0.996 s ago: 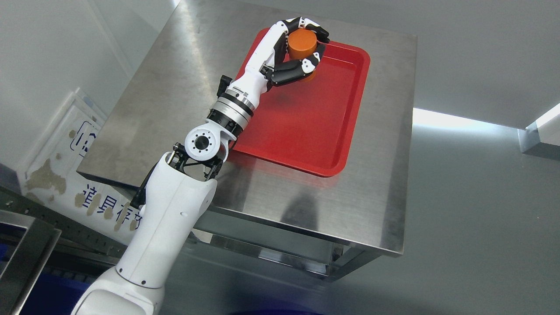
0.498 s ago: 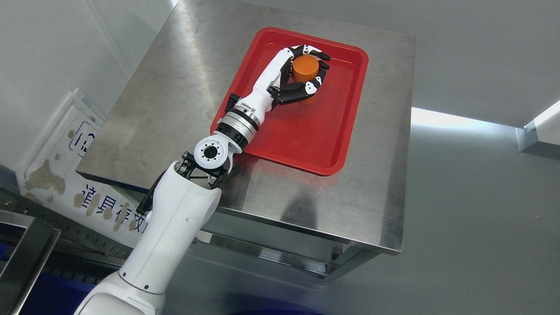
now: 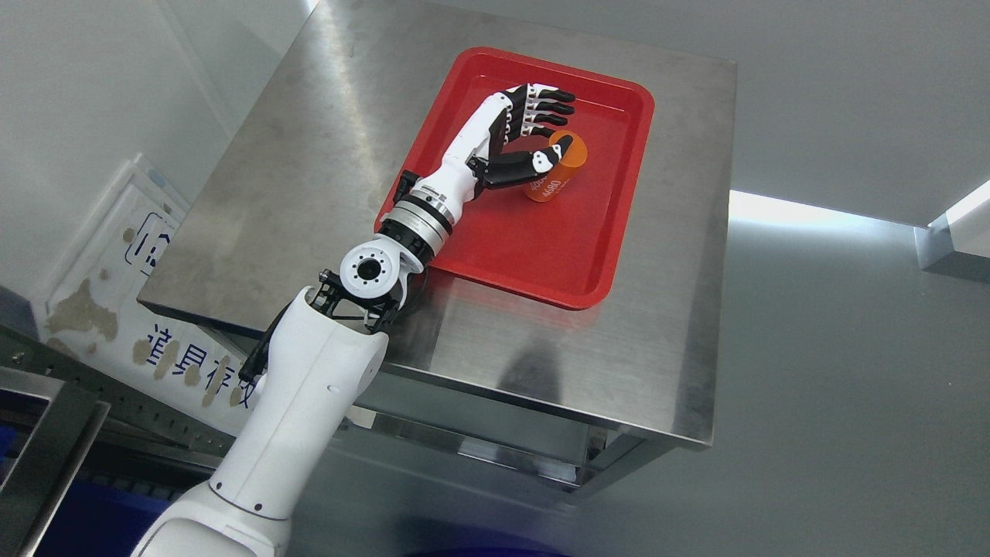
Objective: Grab orange capacitor from left shelf to right desk
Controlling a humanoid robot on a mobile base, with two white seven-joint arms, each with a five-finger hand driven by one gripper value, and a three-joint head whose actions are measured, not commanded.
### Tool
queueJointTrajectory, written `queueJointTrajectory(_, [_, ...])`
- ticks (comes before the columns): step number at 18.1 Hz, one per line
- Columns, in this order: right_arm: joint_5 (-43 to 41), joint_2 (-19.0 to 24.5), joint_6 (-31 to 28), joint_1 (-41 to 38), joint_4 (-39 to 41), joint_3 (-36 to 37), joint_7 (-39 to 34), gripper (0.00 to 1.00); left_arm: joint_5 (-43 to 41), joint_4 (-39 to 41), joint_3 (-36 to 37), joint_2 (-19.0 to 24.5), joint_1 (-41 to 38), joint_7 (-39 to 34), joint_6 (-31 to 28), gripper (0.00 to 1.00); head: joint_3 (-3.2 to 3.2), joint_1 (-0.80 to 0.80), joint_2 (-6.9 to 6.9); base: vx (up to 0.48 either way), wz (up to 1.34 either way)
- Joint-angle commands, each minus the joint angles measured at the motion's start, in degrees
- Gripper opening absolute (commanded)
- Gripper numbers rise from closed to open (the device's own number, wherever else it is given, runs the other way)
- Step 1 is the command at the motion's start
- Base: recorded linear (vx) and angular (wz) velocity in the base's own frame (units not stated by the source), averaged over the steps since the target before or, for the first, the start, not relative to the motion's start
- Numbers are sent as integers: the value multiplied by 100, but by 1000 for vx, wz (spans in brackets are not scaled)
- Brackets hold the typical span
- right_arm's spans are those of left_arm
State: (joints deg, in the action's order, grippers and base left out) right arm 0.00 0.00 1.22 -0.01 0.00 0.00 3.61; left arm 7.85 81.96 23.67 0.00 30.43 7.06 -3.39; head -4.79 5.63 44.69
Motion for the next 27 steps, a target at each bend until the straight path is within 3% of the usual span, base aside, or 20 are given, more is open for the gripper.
queueJointTrajectory(1, [18, -100, 1, -16, 100, 97, -1, 100, 6, 310, -554, 100, 305, 59, -179, 96, 0, 0, 0, 0, 0])
queueJointTrajectory(5, [18, -100, 1, -16, 100, 97, -1, 100, 15, 426, -1845, 100, 517, 268, -242, 100, 0, 0, 0, 0, -5])
queueJointTrajectory(9, [18, -100, 1, -8, 100, 97, -1, 100, 24, 670, -3331, 100, 35, 1402, -250, 100, 0, 0, 0, 0, 0])
queueJointTrajectory(12, [18, -100, 1, -16, 100, 97, -1, 100, 24, 1137, -3737, 100, -545, 1220, -233, 100, 0, 0, 0, 0, 0])
queueJointTrajectory(15, [18, -100, 1, -16, 100, 97, -1, 100, 24, 1628, -3265, 100, -994, -533, -84, 100, 0, 0, 0, 0, 0])
queueJointTrajectory(17, [18, -100, 1, -16, 100, 97, -1, 100, 15, 1674, -2957, 100, -1187, -1161, 205, 100, 0, 0, 0, 0, 0])
queueJointTrajectory(21, [18, -100, 1, -16, 100, 97, -1, 100, 15, 1674, -2578, 100, -1776, -987, 962, 100, 0, 0, 0, 0, 0])
queueJointTrajectory(27, [18, -100, 1, -16, 100, 97, -1, 100, 15, 1674, -2552, 100, -1812, -961, 980, 100, 0, 0, 0, 0, 0])
